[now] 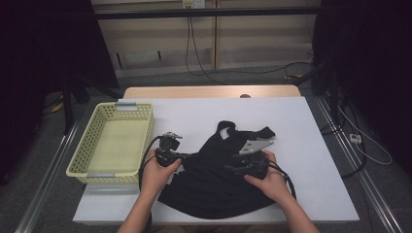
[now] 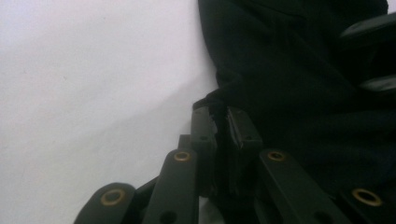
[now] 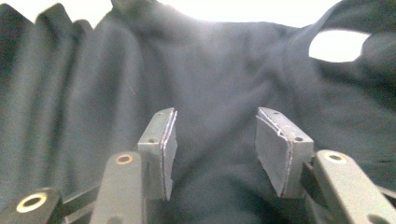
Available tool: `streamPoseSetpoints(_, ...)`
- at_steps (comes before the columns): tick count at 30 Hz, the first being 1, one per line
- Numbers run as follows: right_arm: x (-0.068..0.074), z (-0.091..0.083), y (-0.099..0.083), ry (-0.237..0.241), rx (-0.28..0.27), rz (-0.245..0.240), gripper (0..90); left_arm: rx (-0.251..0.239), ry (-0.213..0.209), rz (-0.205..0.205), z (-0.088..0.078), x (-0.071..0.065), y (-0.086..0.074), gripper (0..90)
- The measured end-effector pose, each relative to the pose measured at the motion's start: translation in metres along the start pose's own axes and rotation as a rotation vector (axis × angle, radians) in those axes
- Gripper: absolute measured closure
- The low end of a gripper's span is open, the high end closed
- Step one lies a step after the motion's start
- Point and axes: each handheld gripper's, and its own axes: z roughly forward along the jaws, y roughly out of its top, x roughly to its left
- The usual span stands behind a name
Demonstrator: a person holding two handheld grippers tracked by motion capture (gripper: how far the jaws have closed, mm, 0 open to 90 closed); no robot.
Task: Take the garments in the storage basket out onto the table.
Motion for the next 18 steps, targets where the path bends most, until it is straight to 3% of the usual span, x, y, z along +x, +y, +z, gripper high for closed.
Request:
streamPoseSetpoints(1,0.0,0.006,-0.002,-0.01,0.038,-0.011,50.1,0.004,-0.003,0.001,0.0,0.0,0.0,82.4)
streamPoseSetpoints(3,0.001,0.006,-0.002,-0.022,0.02,-0.006,56.8,0.001,-0.005,0.001,0.0,0.0,0.0,82.0)
streamPoseSetpoints(6,0.002,0.006,-0.003,-0.012,0.015,-0.008,74.0,0.002,-0.017,0.005,0.0,-0.002,0.0,81.9)
streamPoseSetpoints(8,0.002,0.006,-0.003,0.022,0.013,-0.003,88.0,0.002,-0.016,0.007,0.0,-0.003,0.0,81.6)
streamPoseSetpoints(12,0.003,0.005,-0.004,0.038,0.016,0.011,89.7,0.005,-0.026,0.004,-0.002,-0.002,0.0,81.5)
streamPoseSetpoints(16,0.01,-0.003,-0.005,0.164,0.074,0.008,89.9,0.002,-0.03,-0.002,-0.005,0.0,-0.001,79.3)
streamPoseSetpoints(18,0.018,-0.011,-0.007,0.218,0.124,-0.043,89.7,0.003,-0.032,-0.002,-0.006,0.001,-0.001,78.7)
